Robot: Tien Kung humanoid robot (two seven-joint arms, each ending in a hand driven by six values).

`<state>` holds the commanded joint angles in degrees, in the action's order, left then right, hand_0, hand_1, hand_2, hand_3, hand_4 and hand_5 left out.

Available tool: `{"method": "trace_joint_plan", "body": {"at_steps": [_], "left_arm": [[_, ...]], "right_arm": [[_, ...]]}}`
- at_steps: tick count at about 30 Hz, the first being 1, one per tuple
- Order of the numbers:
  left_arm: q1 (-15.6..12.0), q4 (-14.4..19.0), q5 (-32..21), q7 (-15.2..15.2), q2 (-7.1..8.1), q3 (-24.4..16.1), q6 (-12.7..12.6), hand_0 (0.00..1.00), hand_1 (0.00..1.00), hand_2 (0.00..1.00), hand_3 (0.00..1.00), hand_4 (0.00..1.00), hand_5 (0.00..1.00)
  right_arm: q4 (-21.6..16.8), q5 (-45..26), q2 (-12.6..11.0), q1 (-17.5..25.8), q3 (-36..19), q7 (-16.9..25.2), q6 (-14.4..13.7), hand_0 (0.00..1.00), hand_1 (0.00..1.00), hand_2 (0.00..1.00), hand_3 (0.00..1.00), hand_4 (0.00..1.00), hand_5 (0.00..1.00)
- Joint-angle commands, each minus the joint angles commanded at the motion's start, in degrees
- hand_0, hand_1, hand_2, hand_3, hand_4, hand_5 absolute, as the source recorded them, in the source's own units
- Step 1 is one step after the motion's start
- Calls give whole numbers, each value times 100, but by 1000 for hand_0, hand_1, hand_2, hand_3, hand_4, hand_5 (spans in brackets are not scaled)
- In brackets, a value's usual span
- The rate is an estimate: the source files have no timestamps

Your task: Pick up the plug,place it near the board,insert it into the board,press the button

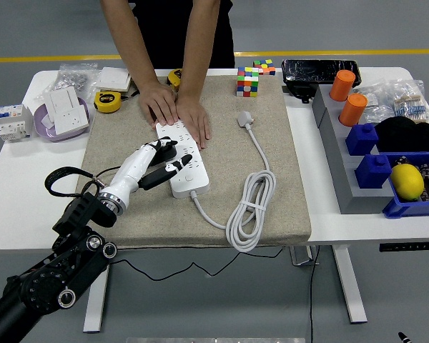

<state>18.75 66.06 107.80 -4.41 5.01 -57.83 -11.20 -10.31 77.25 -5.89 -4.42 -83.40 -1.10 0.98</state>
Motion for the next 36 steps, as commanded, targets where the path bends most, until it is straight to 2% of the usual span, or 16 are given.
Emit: {"method": "trace_joint_plan", "body": {"at_steps": [9,15,19,28,36], "left_arm": [[122,40,471,-113,24,52,48,987,956,888,863,905,998],[178,3,597,-244,51,69,197,989,954,888,865,906,998],[132,99,725,-253,56,-1,122,998,957,889,863,906,998],[8,441,1674,-497,175,-150,-156,998,988,908,864,907,998],[-37,243,1721,-596,257,-16,-9,998,998,923,857,908,998]], "right_arm": [[0,-4,-3,-4,-6,-8,-5,903,786,769,791,998,972],[0,-4,-4,-18,-23,-11,-10,902,786,769,791,998,978],[0,-10,6,-14,-26,-7,-11,902,786,769,791,998,982],[0,-9,11,5,-46,-4,-12,901,785,769,790,998,987],[0,-23,10,-2,-41,-1,-13,901,785,769,790,998,996]]}}
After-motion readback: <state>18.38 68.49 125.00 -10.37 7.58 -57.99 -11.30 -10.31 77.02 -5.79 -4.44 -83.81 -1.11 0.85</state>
